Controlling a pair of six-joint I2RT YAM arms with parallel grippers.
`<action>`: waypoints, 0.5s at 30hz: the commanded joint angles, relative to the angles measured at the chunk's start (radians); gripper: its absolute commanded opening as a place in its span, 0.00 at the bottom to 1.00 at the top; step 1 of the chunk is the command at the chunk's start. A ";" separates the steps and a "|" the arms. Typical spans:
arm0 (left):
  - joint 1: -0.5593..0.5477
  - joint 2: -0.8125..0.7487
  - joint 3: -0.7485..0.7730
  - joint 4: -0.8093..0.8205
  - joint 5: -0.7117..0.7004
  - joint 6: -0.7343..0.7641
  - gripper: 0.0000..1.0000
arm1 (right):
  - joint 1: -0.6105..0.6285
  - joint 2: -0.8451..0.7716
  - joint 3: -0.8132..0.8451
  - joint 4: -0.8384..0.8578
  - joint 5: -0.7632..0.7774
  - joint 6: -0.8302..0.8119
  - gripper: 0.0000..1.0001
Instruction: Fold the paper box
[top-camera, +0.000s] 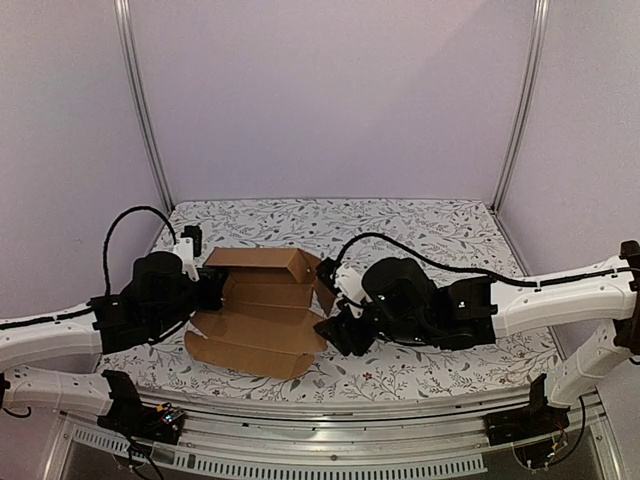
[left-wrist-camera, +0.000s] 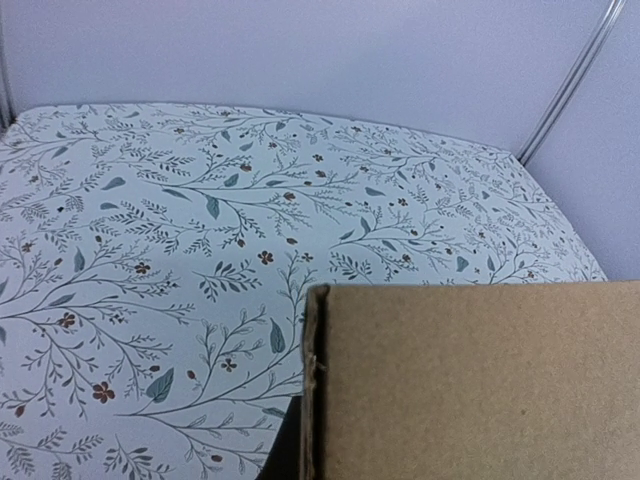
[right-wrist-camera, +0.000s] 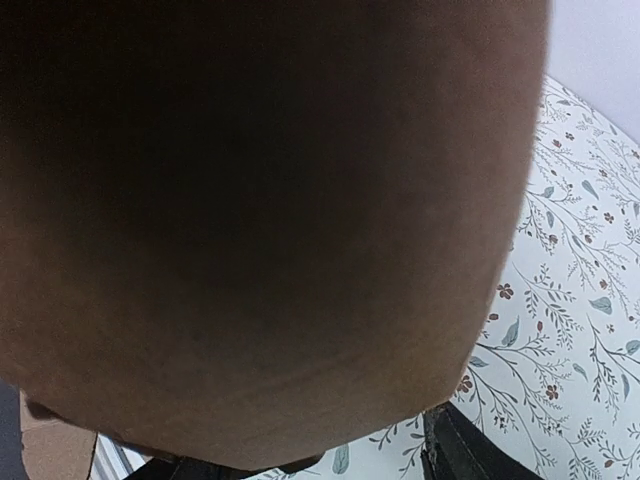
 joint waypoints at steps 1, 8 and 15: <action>0.011 -0.033 0.020 0.000 0.080 -0.067 0.00 | 0.008 -0.053 -0.047 0.020 0.029 0.006 0.64; 0.042 -0.031 0.025 0.033 0.215 -0.137 0.00 | 0.008 -0.088 -0.102 0.086 0.015 0.010 0.64; 0.058 -0.030 0.031 0.057 0.289 -0.181 0.00 | 0.008 -0.145 -0.149 0.174 -0.016 0.011 0.64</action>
